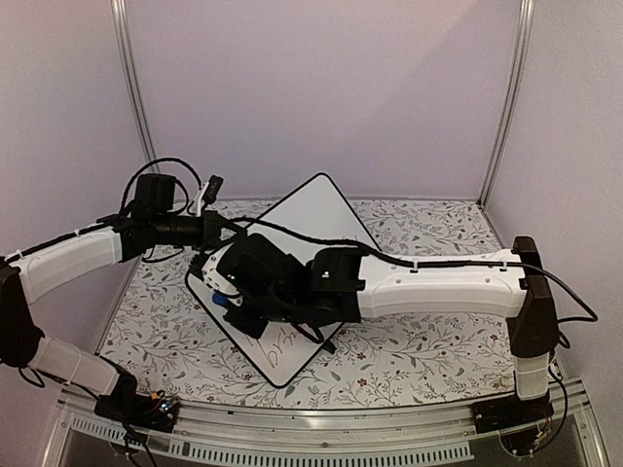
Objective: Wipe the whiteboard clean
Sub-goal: Erase the whiteboard at the center of the board.
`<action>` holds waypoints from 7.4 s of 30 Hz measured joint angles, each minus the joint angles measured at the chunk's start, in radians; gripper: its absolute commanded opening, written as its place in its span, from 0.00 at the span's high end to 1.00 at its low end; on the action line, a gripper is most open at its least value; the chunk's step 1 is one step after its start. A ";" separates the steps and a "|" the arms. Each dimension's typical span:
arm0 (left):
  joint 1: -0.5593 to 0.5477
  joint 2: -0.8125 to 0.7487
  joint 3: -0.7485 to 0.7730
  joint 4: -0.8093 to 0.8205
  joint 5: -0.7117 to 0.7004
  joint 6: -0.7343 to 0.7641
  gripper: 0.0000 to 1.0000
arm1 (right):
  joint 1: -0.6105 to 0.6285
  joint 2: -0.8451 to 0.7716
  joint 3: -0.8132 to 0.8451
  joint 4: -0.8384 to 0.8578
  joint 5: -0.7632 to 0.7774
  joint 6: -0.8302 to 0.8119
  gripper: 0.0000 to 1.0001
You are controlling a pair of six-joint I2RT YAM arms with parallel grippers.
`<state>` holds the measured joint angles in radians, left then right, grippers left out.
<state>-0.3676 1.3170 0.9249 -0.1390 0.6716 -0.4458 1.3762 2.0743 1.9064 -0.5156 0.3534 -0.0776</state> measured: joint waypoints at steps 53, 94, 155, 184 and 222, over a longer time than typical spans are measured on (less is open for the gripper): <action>0.000 0.000 0.000 0.000 0.001 0.008 1.00 | 0.005 0.019 -0.138 -0.010 -0.012 0.051 0.97; 0.000 0.000 0.000 0.000 -0.001 0.000 1.00 | -0.038 -0.033 -0.115 -0.034 -0.043 0.057 0.96; 0.000 0.000 0.000 0.000 -0.002 0.000 1.00 | -0.067 -0.024 -0.142 -0.064 -0.141 0.122 0.96; 0.000 0.001 0.000 -0.001 -0.002 0.007 1.00 | -0.057 0.040 -0.046 0.014 -0.079 0.057 0.96; 0.000 0.001 0.000 0.001 -0.002 0.000 1.00 | -0.032 -0.020 -0.063 -0.052 -0.075 0.058 0.96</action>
<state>-0.3676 1.3182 0.9249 -0.1379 0.6697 -0.4461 1.3441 2.0544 1.8435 -0.5678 0.2783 -0.0200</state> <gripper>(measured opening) 0.025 0.177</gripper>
